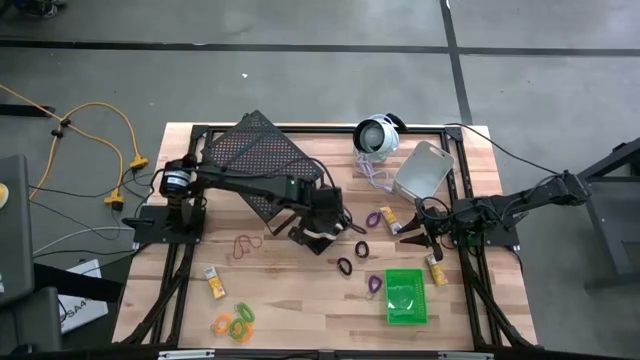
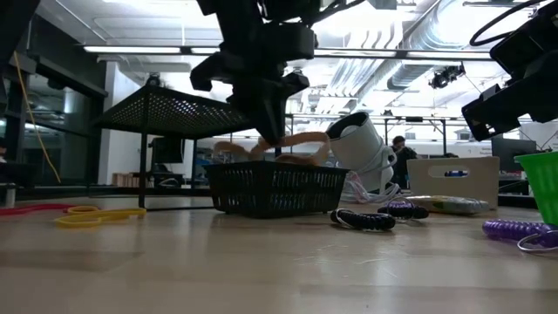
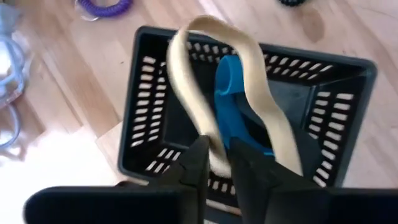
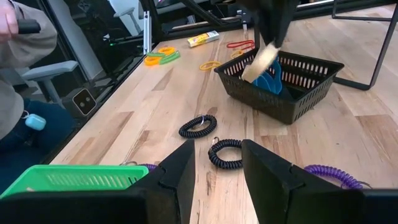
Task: Pick & Place Office Desk Supplies
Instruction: Put the brown rubber band into the black bin, then put the yellow rubber band into the black bin
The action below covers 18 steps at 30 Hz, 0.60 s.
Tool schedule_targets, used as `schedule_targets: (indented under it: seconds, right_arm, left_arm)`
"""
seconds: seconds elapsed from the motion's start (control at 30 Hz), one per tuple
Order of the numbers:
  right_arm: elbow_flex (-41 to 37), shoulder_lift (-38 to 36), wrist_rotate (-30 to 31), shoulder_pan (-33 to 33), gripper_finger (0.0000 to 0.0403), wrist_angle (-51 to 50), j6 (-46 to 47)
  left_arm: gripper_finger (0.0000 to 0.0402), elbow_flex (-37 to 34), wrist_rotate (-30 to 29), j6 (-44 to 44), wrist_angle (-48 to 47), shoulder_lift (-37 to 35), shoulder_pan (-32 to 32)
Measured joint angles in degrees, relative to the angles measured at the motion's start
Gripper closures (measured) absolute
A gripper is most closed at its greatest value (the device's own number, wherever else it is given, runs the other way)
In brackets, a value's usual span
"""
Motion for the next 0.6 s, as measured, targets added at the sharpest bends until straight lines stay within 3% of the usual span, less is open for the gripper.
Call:
schedule_targets:
  seconds: [0.17,0.6]
  right_arm:
    - [0.00,0.00,0.00,0.00,0.0283,-0.02,0.00]
    - [0.00,0.00,0.00,0.00,0.0283,-0.02,0.00]
  left_arm:
    - [0.0321,0.00,-2.19,-1.47,0.02,0.00,1.01]
    - [0.0319,0.00,-2.90,-2.82,0.04,0.00,1.23]
